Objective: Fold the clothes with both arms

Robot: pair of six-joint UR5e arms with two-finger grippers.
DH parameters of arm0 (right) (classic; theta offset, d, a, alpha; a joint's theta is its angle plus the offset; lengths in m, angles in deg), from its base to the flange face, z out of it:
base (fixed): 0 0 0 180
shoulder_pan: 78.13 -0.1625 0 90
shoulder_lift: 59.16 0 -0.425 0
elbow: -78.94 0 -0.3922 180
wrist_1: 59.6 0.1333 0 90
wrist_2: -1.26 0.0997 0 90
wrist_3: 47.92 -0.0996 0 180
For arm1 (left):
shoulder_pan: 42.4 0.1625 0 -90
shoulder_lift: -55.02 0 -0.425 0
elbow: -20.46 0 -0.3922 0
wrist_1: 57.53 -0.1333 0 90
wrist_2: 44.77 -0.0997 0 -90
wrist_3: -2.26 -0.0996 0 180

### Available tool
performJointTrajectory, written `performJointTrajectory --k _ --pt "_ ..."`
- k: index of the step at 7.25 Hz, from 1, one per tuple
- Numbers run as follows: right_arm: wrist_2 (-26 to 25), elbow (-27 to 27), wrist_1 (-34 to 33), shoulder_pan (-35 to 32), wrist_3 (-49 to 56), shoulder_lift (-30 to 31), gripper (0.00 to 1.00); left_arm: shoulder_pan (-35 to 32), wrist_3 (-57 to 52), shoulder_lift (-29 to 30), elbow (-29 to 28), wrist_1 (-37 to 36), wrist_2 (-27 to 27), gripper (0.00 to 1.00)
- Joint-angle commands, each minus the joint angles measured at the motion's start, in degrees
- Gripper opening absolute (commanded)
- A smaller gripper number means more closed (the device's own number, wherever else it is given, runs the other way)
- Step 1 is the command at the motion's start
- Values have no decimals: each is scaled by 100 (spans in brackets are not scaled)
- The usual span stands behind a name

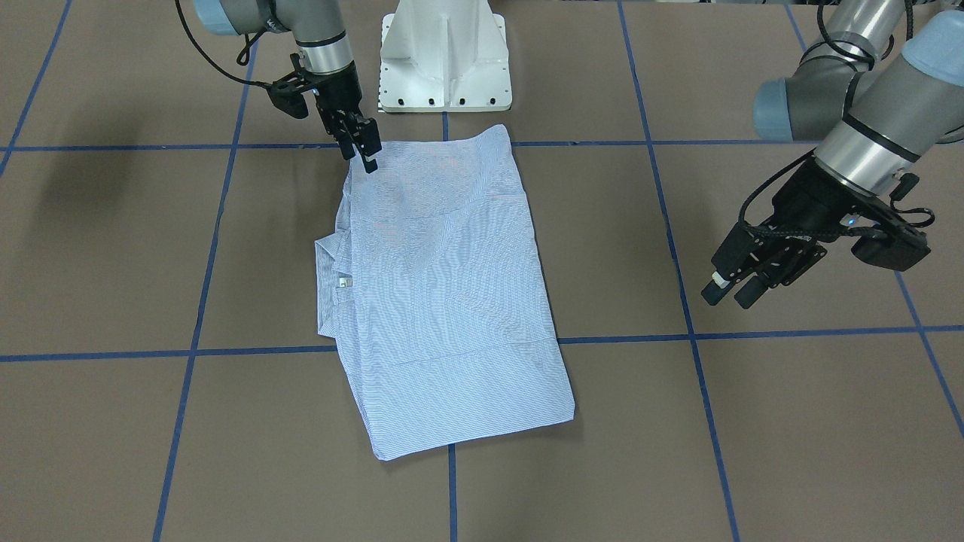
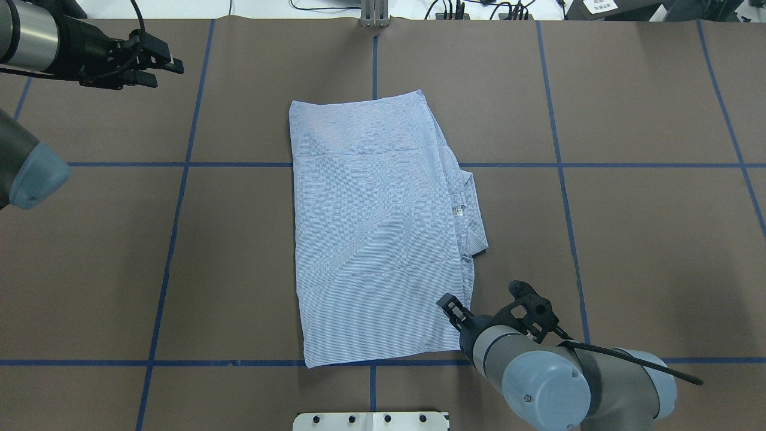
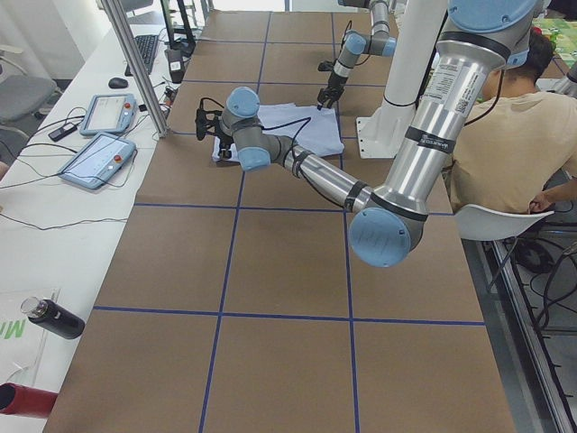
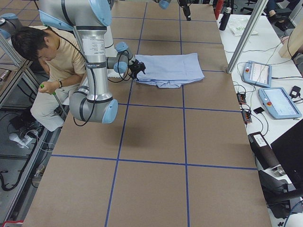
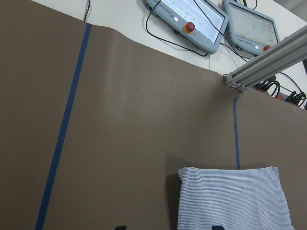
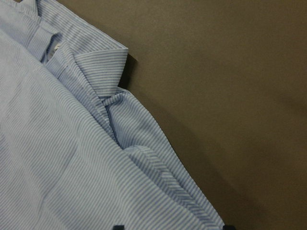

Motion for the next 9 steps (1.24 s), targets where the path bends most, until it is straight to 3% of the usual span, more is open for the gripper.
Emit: performJointTrajectory --k 1,4,6,7,8,9 --pt "11 -50 -4 6 0 174 74 3 9 11 4 -4 0 67" --pt "-16 72 -4 190 0 36 76 -6 27 11 13 -4 9 67" --pt "-25 178 -4 208 0 -44 68 -15 18 3 21 -4 9 67" --pt "-16 144 -4 191 0 -70 25 -24 18 3 21 -4 9 67" --pt "-16 169 -13 182 0 -105 4 -24 18 -41 74 -4 9 67" --pt "-7 135 -13 156 0 -106 0 -33 18 -59 109 -4 17 67"
